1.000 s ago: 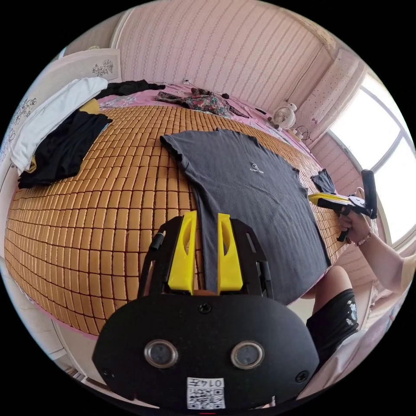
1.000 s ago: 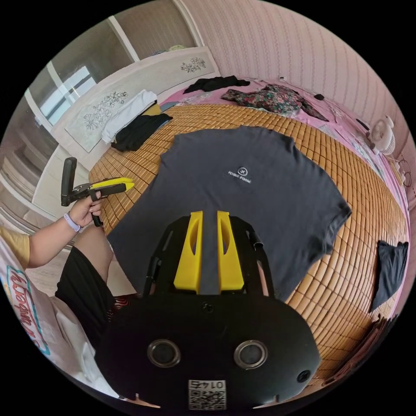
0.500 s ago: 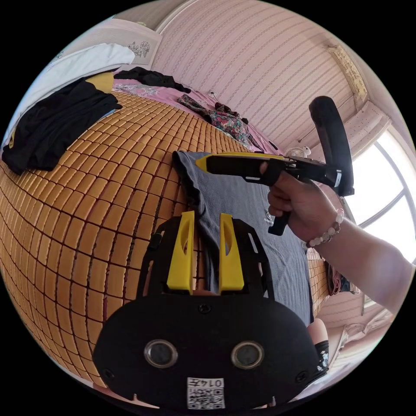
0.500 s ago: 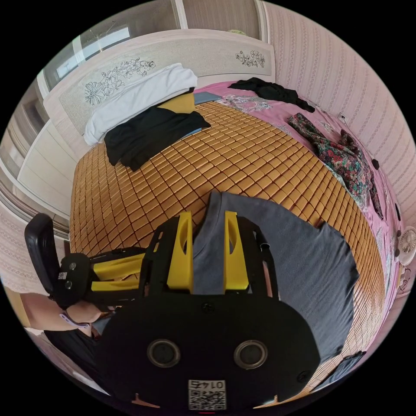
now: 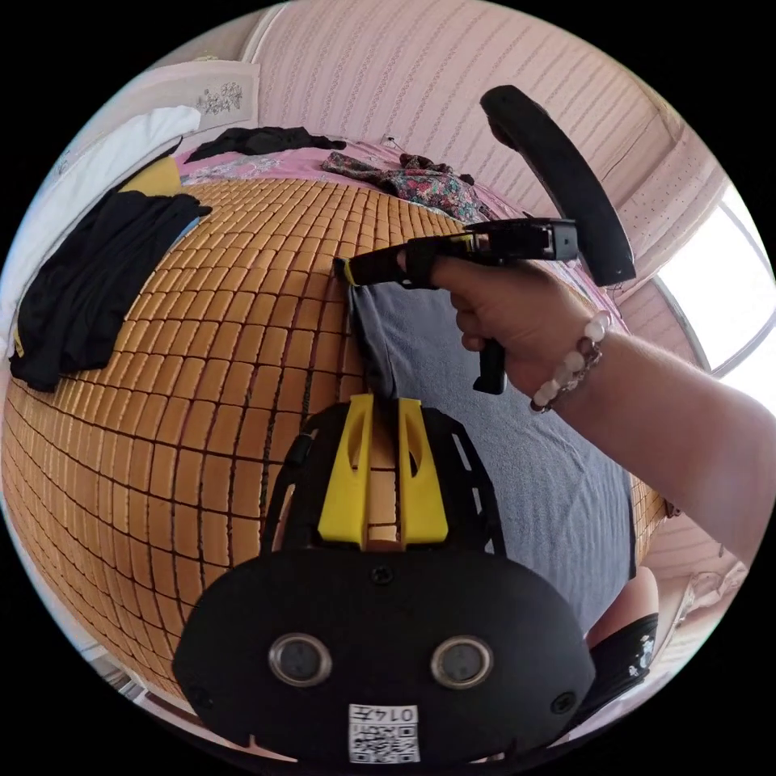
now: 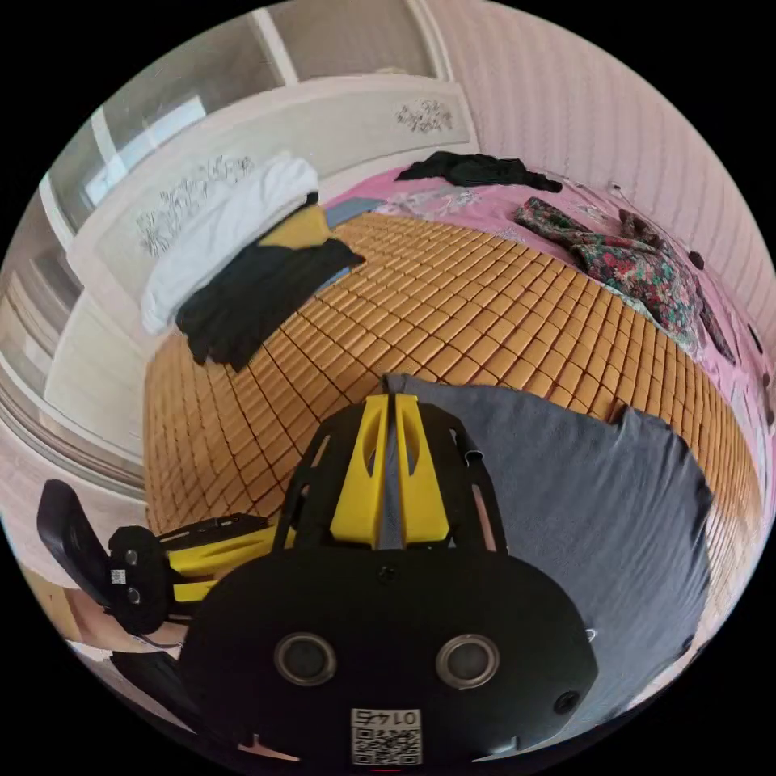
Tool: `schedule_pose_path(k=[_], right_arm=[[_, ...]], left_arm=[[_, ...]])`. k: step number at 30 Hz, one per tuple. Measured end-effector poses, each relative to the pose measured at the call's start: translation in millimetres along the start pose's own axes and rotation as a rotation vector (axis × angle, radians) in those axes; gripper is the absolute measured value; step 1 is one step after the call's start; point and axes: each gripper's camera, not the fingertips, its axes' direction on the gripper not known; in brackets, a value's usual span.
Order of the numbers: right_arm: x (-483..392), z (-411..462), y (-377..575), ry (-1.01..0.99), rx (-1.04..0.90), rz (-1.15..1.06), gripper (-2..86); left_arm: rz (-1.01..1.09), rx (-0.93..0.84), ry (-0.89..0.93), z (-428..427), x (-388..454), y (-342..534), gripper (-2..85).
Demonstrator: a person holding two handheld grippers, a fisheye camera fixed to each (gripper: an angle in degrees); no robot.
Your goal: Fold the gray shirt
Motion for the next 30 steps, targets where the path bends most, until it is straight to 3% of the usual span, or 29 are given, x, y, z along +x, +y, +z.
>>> schedule_pose_path(k=[2, 4, 7, 9, 13, 18, 20, 24, 30], right_arm=[[36, -51, 21, -0.102, 0.172, 0.104, 2.7], [60, -72, 38, -0.025, 0.176, 0.116, 3.7], [105, -89, 66, 0.075, 0.09, 0.172, 5.5], [134, -109, 84, 0.033, 0.048, 0.244, 6.5], [180, -187, 158, -0.028, 0.159, 0.315, 7.1], [223, -268, 262, 0.152, 0.176, 0.458, 6.8], [254, -296, 305, 0.234, 0.114, 0.639, 6.8], [292, -330, 348, 0.17, 0.175, 0.778, 7.2], [336, -359, 356, 0.059, 0.306, 0.848, 6.5]], left_arm=[[0.094, 0.083, -0.037, -13, 22, 5, 6.3], [0.219, 0.14, 0.015, -23, 54, 12, 7.5], [0.258, 0.071, 0.148, -6, 76, 16, 8.1], [0.274, 0.045, 0.171, 2, 85, 24, 7.6], [0.319, 0.005, 0.176, 16, 106, 45, 6.4], [0.426, 0.012, 0.2, 38, 148, 51, 3.9], [0.472, 0.019, 0.217, 49, 172, 46, 2.8], [0.555, -0.045, 0.255, 89, 236, 23, 0.0], [0.567, -0.169, 0.349, 162, 319, -22, 3.7]])
